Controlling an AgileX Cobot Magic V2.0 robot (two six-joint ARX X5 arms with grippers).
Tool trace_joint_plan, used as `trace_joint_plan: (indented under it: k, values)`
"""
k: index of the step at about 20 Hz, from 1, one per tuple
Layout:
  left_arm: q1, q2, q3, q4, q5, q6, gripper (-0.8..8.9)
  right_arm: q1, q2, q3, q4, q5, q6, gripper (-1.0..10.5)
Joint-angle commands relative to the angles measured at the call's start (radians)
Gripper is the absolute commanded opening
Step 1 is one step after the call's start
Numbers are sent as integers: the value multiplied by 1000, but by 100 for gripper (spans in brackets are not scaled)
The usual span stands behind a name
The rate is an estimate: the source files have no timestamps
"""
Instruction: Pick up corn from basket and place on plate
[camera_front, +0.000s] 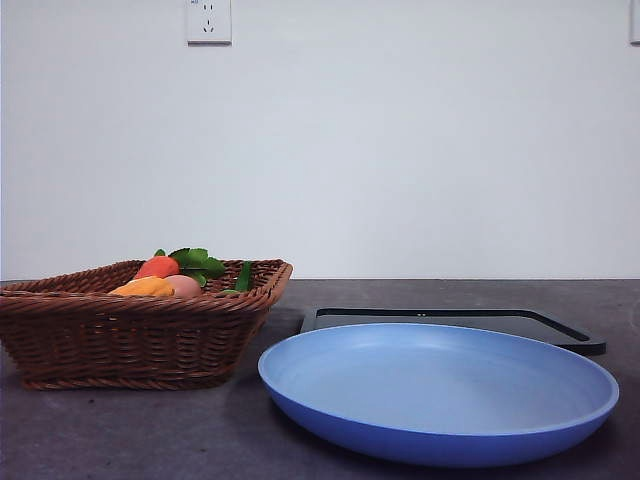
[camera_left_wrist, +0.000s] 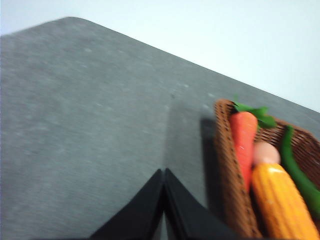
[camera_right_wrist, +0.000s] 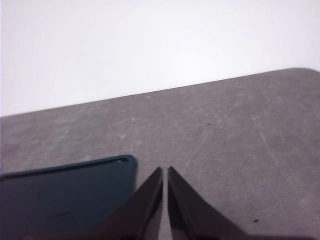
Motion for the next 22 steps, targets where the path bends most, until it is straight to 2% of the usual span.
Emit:
trace_joint_plan:
  k: [1,6,8,18,22]
  values:
    - [2,-2,-13,-10,30,-46,4,-1,-2,0,19,-44,87,2]
    - [2,0,35,-37,60,-81,4,-1,-1,22,29,-102,195,2]
    - [2,3,61,-59,85,-97,4,-1,-1,43,5,-114,216,2]
    - [2,97,254,-190,207,-115,4,-1,11,242,-203,-122,204,2]
    - [2,171,337,-247,274,-68,4,-1,60,344,-277,-173,176,2]
